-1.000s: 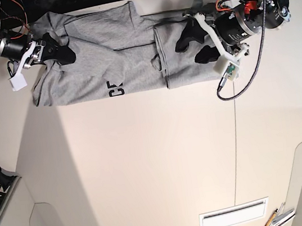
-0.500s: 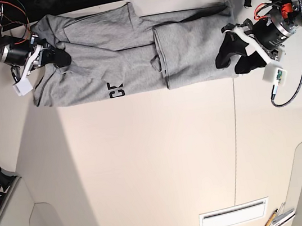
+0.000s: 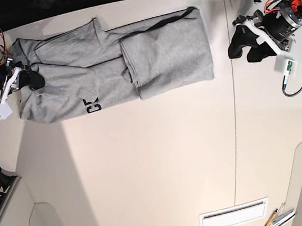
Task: Fold the T-shirt properly
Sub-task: 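Release the folded end and lift the left gripper away, then grasp the strip's other end with the right gripper and lift it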
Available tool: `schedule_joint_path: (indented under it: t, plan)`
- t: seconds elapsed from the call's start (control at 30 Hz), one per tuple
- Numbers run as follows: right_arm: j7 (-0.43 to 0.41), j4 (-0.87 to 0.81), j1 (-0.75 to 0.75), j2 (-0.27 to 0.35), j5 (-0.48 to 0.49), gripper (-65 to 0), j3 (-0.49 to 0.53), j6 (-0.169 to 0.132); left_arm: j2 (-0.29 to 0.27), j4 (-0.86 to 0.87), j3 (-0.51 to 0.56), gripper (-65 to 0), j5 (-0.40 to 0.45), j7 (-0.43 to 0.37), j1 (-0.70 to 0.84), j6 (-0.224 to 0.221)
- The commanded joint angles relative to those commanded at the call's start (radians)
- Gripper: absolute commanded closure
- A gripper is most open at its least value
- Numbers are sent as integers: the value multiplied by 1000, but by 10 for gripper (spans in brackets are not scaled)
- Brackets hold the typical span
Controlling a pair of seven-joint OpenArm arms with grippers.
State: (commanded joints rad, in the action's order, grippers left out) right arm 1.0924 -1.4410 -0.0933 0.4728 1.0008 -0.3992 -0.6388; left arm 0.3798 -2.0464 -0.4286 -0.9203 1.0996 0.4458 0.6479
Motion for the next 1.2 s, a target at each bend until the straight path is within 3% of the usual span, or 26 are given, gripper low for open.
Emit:
schedule_joint_path:
  t: [0.2,0.37,0.57,0.8,0.93,1.17,1.2]
  plan:
    - [3,-5,90,95,-6,0,0,7,-2,56,1,-404,18,-23,42,0]
    - [12,-75,158,94,2,0,1,7,-45,179,4,-404,-81,-18,42,50]
    - [16,-311,159,89,-15,0,58,14,-126,240,38,-404,-115,-19,39,50]
    - [-10,-468,171,79,-111,0,346,16,-131,328,230,-404,-75,-38,-2,50]
    - [-49,-496,171,5,-214,0,509,19,-130,390,309,-404,5,-56,-40,50]
    - [-91,-480,170,-114,-433,0,786,39,-131,417,325,-404,3,-64,-52,50]
    - [-101,-475,170,-123,-455,-75,827,46,-131,417,325,-404,3,-64,-53,50]
